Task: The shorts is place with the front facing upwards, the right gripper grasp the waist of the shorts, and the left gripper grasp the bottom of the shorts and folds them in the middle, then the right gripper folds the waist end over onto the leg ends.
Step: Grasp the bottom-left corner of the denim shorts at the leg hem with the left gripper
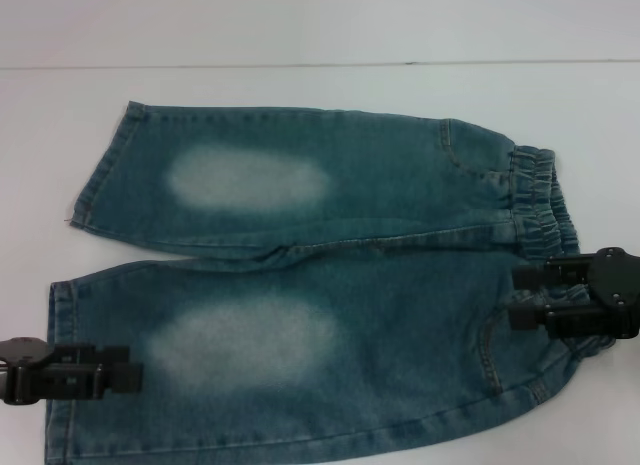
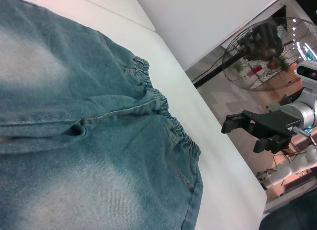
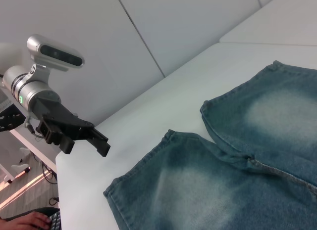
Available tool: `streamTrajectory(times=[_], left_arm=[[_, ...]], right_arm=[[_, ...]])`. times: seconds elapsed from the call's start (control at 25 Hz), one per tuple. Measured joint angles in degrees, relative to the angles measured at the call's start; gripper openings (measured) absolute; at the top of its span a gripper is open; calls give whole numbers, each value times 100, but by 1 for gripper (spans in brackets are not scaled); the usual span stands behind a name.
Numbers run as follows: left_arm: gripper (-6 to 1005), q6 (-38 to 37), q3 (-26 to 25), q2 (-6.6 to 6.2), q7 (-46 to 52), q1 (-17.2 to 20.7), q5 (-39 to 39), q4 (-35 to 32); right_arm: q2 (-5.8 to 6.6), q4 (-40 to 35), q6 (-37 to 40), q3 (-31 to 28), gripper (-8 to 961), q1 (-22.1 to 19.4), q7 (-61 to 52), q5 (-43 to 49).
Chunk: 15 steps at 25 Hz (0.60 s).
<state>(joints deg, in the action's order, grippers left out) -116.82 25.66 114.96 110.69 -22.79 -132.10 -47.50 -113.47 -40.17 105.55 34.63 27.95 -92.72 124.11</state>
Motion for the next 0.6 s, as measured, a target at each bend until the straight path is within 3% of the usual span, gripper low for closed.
streamTrajectory(times=[0.6], left_arm=[[778, -21, 2, 6, 32, 3, 0, 17]], right_arm=[[-5, 0, 35, 2, 742, 52, 20, -7]])
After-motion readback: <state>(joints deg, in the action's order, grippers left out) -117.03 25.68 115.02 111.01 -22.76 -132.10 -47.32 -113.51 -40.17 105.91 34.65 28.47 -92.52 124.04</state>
